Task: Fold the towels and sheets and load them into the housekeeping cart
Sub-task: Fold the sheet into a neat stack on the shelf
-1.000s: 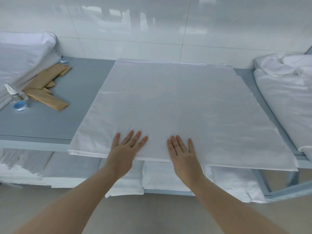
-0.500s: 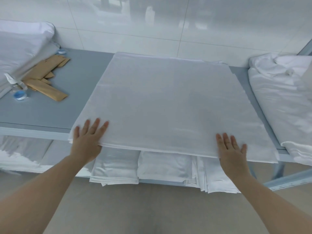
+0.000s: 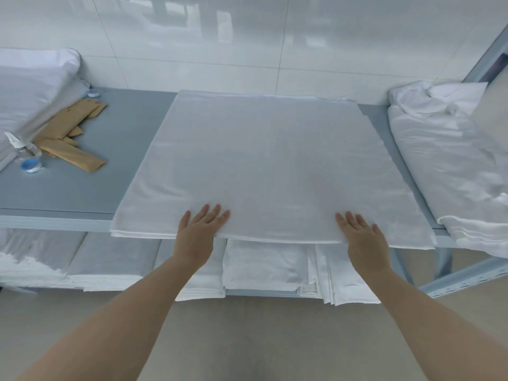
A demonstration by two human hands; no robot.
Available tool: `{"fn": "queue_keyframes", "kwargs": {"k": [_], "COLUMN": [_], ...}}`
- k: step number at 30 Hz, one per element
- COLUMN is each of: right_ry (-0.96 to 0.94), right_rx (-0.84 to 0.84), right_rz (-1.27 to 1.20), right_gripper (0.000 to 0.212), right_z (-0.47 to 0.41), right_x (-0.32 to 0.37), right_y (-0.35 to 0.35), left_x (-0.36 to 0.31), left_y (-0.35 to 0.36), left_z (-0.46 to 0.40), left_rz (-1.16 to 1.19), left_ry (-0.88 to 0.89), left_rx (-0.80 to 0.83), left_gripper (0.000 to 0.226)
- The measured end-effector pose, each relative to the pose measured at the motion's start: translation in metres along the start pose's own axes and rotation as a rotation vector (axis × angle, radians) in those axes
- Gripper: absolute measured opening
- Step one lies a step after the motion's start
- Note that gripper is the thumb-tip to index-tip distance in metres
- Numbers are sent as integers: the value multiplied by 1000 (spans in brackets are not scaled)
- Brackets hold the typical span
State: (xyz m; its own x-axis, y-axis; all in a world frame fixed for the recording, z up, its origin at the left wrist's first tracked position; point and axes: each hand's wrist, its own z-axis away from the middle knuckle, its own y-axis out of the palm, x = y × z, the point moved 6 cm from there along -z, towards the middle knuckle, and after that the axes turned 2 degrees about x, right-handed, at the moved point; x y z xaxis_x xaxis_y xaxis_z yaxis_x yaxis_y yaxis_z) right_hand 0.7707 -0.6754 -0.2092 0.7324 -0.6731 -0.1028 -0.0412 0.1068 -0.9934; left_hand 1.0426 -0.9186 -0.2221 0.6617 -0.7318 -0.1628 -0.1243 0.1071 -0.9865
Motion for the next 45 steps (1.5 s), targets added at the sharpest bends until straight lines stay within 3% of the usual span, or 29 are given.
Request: {"fn": "queue_keyframes", "kwargs": {"k": [6, 11, 18, 23, 28, 34, 38, 45], "right_ry": [40, 13, 69, -63, -241, -418, -457, -376], "right_rx": [49, -48, -242, -482, -641, -691, -774, -882], "right_rz": [-8, -96, -458, -529, -341, -98, -17, 48], "right_gripper": [61, 58, 44, 41, 48, 29, 48, 62], "right_z": [0, 14, 43, 67, 78, 53, 19, -62], "right_x": [22, 31, -3, -8, -10, -11, -2, 5], "right_y": [-16, -25, -67, -120, -166, -210, -232, -263], "left_x": [-11, -21, -39, -51, -60, -55, -45, -11], "left_y": [-11, -33, -79, -126, -175, -217, -238, -265], "left_z": [2, 13, 51, 82, 96, 83, 54, -33], "left_rz": [185, 208, 121, 68, -30, -161, -207, -216], "left_ry": [-104, -150, -190, -242, -96, 146, 165, 196], "left_rx": [43, 39, -133, -326, -495, -611, -687, -709], "left_gripper": [60, 43, 16, 3, 12, 30, 58, 60]}}
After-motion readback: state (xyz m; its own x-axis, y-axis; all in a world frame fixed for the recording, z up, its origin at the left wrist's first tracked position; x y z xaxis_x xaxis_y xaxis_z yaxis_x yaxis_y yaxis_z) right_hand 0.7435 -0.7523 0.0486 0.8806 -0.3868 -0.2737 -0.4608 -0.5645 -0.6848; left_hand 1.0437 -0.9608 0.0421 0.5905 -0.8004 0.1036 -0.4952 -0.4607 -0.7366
